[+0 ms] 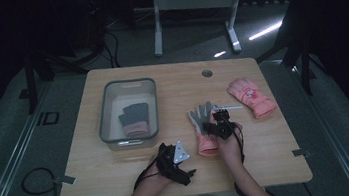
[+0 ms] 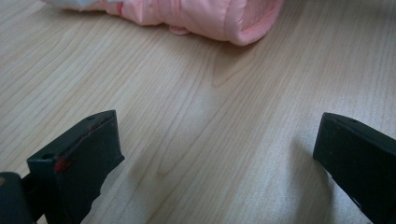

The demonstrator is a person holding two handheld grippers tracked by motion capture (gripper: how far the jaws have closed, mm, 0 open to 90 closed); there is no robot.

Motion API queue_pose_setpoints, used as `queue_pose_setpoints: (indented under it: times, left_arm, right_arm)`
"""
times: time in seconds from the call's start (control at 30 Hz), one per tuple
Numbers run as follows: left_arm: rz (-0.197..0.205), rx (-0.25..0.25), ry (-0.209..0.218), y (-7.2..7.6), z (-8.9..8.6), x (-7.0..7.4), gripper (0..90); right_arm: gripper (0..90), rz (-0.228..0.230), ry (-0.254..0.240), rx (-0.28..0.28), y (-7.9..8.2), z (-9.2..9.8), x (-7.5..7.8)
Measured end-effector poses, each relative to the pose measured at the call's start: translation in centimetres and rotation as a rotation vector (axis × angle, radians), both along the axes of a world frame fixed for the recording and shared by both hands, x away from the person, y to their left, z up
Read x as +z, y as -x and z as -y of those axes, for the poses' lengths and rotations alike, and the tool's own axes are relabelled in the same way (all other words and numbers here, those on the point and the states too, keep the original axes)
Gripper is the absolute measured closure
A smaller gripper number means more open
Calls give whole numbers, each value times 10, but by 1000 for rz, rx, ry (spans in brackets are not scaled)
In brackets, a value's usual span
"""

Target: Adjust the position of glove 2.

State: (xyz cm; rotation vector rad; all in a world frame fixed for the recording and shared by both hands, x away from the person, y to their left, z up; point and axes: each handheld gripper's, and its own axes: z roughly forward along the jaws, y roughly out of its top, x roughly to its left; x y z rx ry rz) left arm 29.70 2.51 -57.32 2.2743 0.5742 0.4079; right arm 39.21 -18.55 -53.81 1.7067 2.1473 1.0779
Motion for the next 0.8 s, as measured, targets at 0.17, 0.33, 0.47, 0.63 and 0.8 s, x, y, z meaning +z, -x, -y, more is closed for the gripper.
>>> queue_pose_setpoints:
  times: [0.17,0.33,0.47,0.63,0.8]
  left_arm:
    - [-12,13,18,-2,-2,0,5]
    - [-11,14,23,-3,-4,0,5]
    - [-27,12,25,-5,-5,0,5]
    - [-27,17,31,-5,-5,0,5]
    - [-21,18,16,-4,-4,-1,5]
  right_arm:
    - [797,24,-18,-8,2,1,5]
    - [737,90,-79,22,7,13,26]
    - [689,193,-38,69,7,32,47]
    - [621,261,55,93,2,70,56]
    - [569,284,153,83,-10,117,61]
